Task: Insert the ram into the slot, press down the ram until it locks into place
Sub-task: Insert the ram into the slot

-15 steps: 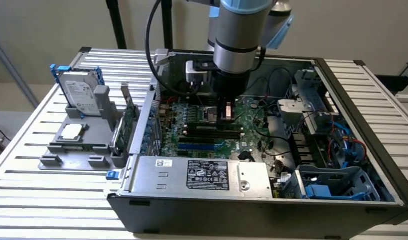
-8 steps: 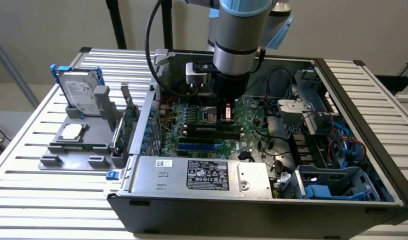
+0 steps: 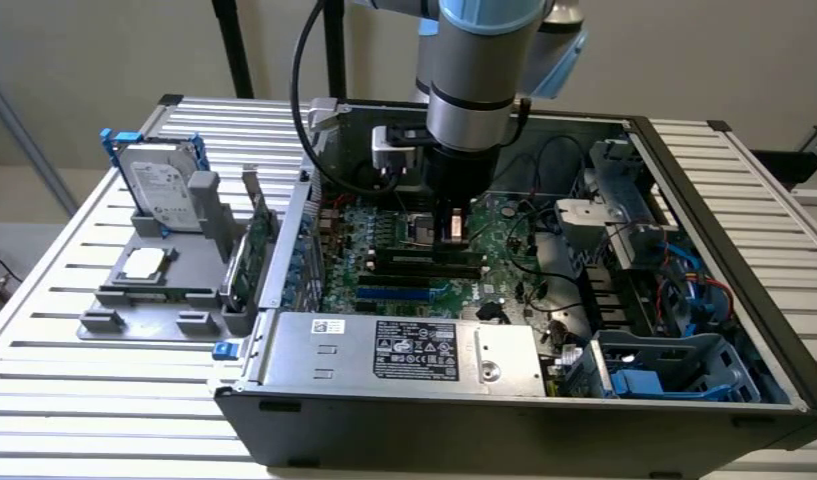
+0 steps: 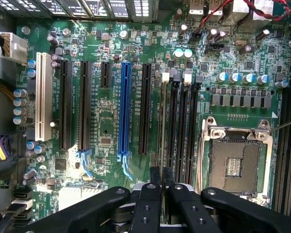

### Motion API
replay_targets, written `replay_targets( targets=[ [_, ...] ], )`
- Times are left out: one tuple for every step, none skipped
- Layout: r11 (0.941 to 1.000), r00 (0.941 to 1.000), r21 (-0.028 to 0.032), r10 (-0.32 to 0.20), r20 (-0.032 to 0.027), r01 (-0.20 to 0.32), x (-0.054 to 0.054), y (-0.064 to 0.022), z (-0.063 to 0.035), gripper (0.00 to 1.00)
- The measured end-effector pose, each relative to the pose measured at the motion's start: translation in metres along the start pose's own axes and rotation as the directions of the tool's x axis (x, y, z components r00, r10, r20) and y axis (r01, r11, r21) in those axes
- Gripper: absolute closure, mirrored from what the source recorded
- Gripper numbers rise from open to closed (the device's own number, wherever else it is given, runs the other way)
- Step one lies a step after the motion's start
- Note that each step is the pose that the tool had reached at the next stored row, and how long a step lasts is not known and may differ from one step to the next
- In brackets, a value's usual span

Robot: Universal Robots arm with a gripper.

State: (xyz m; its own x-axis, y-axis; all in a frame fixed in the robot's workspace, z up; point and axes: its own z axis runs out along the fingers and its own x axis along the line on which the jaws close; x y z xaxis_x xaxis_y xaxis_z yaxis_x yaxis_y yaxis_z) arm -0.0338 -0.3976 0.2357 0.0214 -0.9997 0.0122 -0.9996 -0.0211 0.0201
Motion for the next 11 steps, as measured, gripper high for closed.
replay_targets(
  targets=[
    [1.0, 1.0, 0.0, 0.001, -0.0005, -0.001, -0.0004, 0.0, 0.0001, 0.87],
    [1.0, 1.0, -0.0001, 0.003, -0.001, -0.003, -0.0007, 0.0, 0.0002, 0.87],
    [1.0, 1.0, -0.0001, 0.004, -0.0016, -0.004, -0.001, 0.0, 0.0003, 0.87],
    [1.0, 1.0, 0.0, 0.006, -0.0024, -0.006, -0.0011, 0.0, 0.0005, 0.87],
    [1.0, 1.0, -0.0001, 0.007, -0.0037, -0.007, -0.0012, -0.0001, 0.0007, 0.87],
    [1.0, 0.9999, -0.0002, 0.008, -0.0055, -0.008, -0.0013, -0.0001, 0.0008, 0.87],
    [1.0, 0.9999, -0.0003, 0.01, -0.0074, -0.01, -0.0013, 0.0, 0.0009, 0.87],
    [0.9999, 0.9999, -0.0004, 0.011, -0.0089, -0.011, -0.0013, -0.0001, 0.0011, 0.87],
    [0.9999, 0.9999, -0.0004, 0.013, -0.0104, -0.013, -0.0014, -0.0001, 0.0013, 0.87],
    [0.9999, 0.9998, -0.0004, 0.014, -0.0113, -0.014, -0.0014, 0.0, 0.0014, 0.87],
    [0.9999, 0.9998, -0.0004, 0.016, -0.0117, -0.016, -0.0016, -0.0001, 0.0015, 0.87]
  ],
)
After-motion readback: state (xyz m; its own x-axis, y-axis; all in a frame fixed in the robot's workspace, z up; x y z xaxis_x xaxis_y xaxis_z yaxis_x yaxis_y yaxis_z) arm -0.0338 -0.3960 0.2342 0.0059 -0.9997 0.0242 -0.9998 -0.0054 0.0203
